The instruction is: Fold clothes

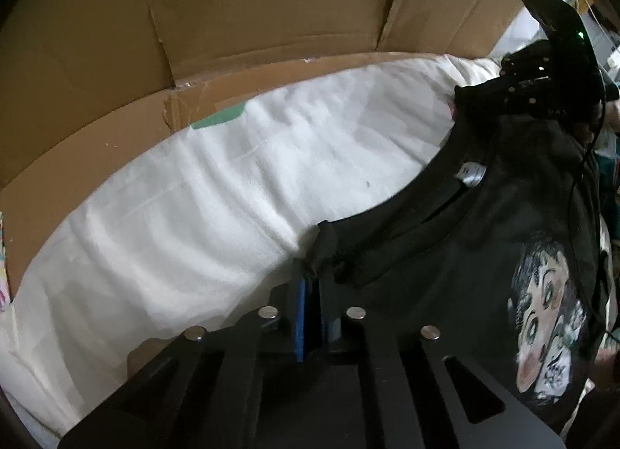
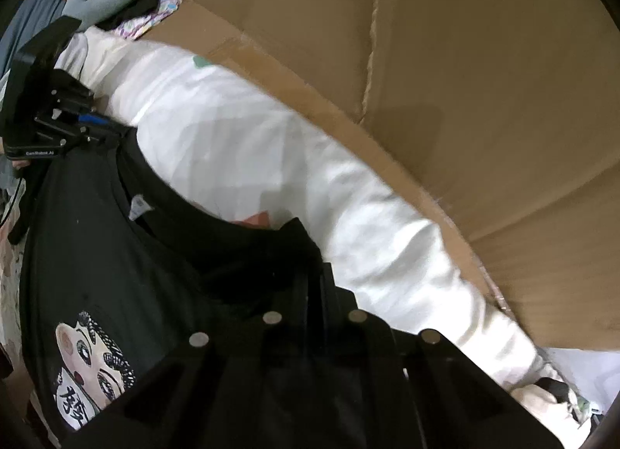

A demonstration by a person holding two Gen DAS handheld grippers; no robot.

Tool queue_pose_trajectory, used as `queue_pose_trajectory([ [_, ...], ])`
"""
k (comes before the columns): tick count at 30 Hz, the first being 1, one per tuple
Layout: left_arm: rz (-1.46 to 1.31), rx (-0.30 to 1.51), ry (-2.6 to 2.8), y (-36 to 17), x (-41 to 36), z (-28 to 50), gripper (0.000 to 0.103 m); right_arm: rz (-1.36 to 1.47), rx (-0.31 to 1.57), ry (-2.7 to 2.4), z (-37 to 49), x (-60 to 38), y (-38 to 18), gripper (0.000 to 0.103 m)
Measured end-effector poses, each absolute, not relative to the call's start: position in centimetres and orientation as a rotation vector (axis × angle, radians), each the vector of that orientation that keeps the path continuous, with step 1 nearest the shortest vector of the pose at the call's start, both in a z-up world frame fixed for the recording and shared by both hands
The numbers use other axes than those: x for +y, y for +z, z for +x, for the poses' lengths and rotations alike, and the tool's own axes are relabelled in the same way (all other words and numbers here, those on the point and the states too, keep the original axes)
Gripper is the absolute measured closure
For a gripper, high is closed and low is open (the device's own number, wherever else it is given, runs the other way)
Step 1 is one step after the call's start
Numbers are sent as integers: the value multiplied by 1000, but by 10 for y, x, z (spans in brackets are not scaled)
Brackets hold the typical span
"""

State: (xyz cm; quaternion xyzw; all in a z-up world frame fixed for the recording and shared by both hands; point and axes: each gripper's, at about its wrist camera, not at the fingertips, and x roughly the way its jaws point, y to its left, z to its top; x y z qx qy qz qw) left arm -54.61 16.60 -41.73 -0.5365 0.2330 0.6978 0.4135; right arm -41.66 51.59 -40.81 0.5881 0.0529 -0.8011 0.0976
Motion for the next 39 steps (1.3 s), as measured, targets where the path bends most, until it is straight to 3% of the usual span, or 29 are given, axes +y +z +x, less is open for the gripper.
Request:
queue_pose_trajectory([
  [9, -1279, 506, 1829, -392, 167, -568, 100, 1699, 156, -2493, -417, 531, -384, 100],
  [18, -1314, 473, 1880, -412, 168, -577, 100, 1730, 117, -2575, -426, 535, -398, 100],
  [24, -1405, 410, 1878, -419, 167, -583, 97, 1833, 4, -2507, -431, 543, -417, 89],
  [26, -1413, 402, 1897, -411, 165, -583, 85, 1801, -26, -2543, -425, 546, -401, 65],
  [28, -1396, 386, 1917, -400, 163, -582, 74, 1741, -90, -2571, -416, 550, -382, 50],
  [29, -1382, 379, 1926, -395, 163, -580, 61, 1714, -121, -2579, -411, 552, -373, 47],
  [31, -1357, 377, 1934, -385, 165, -577, 44, 1661, -167, -2584, -400, 558, -355, 47],
  [39, -1302, 380, 1823, -358, 210, -561, 44, 1674, -139, -2647, -339, 592, -308, 47],
])
